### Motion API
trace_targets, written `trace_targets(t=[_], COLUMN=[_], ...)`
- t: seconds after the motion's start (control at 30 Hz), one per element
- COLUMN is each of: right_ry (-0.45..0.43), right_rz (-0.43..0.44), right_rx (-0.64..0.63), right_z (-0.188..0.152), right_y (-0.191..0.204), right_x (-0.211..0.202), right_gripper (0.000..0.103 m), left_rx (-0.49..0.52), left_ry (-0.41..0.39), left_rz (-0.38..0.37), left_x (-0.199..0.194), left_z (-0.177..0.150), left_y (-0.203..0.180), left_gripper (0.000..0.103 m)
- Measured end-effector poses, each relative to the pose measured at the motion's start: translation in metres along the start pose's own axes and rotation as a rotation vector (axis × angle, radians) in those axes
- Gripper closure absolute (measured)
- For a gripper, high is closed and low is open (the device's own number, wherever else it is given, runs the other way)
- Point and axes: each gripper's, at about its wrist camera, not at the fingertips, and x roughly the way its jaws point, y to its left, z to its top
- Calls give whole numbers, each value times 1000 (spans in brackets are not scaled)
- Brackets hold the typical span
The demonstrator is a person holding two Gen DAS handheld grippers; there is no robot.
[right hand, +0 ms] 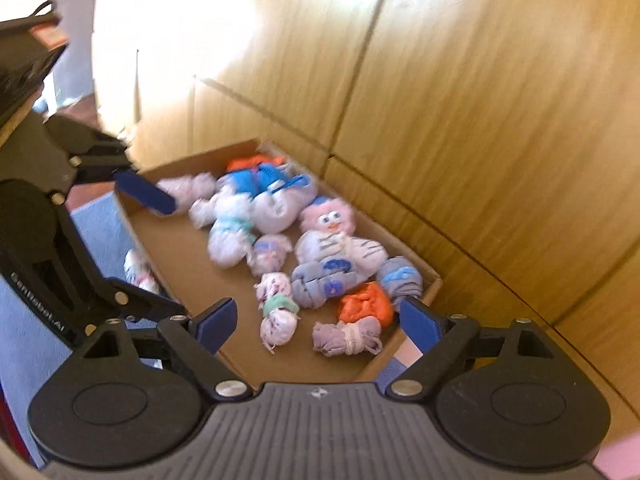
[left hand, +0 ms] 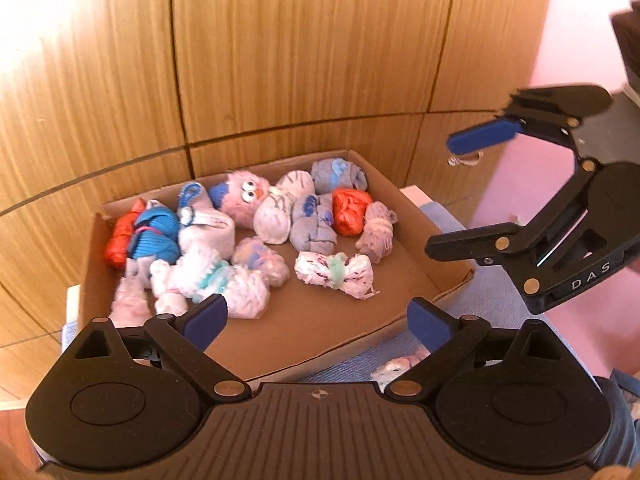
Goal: Organize objects
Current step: 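Move both grippers back to the remaining socks on the towel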
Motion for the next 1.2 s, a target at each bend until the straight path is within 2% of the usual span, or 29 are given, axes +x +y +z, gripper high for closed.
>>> trace_targets(t=[0.23, 0.37, 0.47, 0.57, 0.73, 0.83, 1.1, 1.2], right_ry=[-89, -153, -183, -170, -132, -129, -111, -85], right_rz=[-143, -224, -209, -198, -223, -271, -307, -334], right_rx=[211, 310, 387, 461, 539, 523, 530, 542], right_z=[-22, -44, -66, -83, -91, -91, -86, -83], right_y=[14, 37, 59, 78, 96, 112, 119, 122], right_x=[-16, -25, -24, -12, 12, 12, 33, 43], right_gripper=[6, 1, 1, 1, 1, 1, 2, 4], left_rx=[-48, -109, -183, -232, -217, -218, -265, -267], left_ry=[-59, -130, -164, -160, -142, -139, -145, -137], left_rz=[73, 176, 256, 288, 268, 244, 273, 262], left_x=[-20, -44, -54, -54, -43, -32, -24, -25], left_z=[-14, -40, -73, -98, -106, -100, -101, -103], left_y=[1, 8, 15, 20, 18, 18, 27, 30], left_gripper=[1, 0, 0, 0, 0, 0, 0, 0])
